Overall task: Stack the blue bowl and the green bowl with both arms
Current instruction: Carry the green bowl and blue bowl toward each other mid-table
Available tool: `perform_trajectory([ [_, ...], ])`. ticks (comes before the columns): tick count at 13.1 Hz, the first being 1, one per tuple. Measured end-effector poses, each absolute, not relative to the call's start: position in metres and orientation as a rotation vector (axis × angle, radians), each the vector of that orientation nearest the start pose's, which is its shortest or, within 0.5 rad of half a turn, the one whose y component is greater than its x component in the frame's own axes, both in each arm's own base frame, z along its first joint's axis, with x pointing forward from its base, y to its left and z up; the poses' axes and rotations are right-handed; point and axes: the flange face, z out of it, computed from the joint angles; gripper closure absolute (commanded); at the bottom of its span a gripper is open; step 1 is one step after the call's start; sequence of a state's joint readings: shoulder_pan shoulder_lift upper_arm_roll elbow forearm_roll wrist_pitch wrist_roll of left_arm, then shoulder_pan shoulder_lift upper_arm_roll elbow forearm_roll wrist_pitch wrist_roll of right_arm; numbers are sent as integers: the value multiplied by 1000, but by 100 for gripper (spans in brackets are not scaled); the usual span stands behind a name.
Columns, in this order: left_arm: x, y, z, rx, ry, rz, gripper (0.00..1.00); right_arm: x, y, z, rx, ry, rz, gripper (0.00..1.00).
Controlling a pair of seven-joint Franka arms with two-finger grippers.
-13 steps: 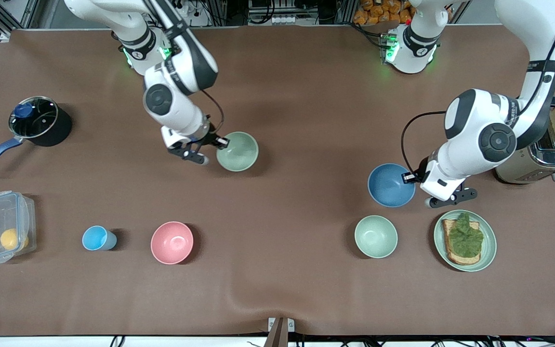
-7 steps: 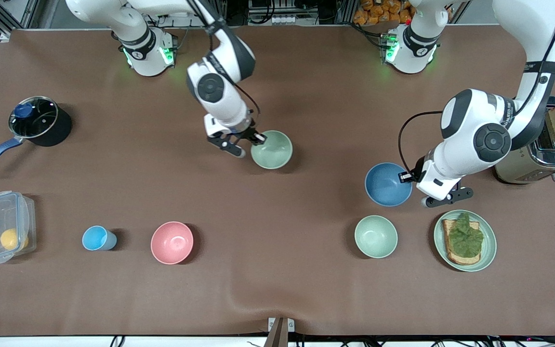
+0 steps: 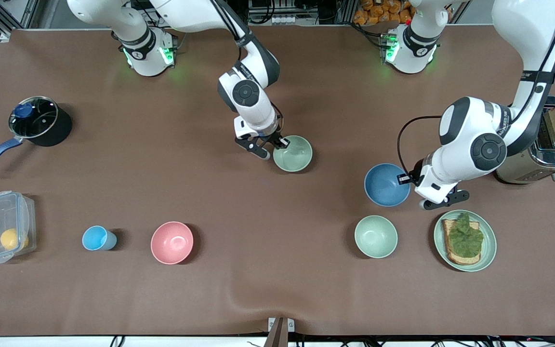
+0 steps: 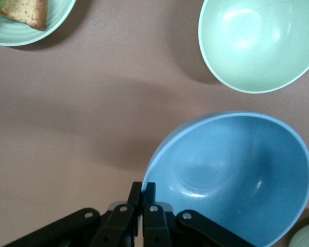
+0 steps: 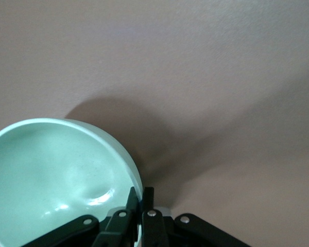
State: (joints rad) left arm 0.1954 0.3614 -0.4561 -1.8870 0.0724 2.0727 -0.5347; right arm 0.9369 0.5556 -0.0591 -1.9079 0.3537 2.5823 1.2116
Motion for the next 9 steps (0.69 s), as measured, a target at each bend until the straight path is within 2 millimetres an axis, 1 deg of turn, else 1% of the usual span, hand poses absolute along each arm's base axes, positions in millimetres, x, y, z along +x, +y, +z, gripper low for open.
perform_trajectory([
  [1, 593, -141, 324, -3142, -405, 257, 100, 413, 493, 214, -2808, 889, 133, 19],
  [2, 593, -143, 325, -3141, -422, 253, 100, 413, 493, 214, -2807, 896, 134, 0],
  [3, 592, -149, 328, -3141, -434, 248, 100, 414, 493, 213, -2803, 911, 134, 0],
  [4, 589, -160, 332, -3144, -443, 243, 100, 416, 492, 215, -2795, 929, 133, 0],
  [7, 573, -208, 344, -3156, -459, 241, 100, 425, 496, 226, -2784, 996, 166, 0],
  [9, 562, -233, 348, -3154, -496, 248, 100, 435, 494, 236, -2805, 1024, 219, 0],
])
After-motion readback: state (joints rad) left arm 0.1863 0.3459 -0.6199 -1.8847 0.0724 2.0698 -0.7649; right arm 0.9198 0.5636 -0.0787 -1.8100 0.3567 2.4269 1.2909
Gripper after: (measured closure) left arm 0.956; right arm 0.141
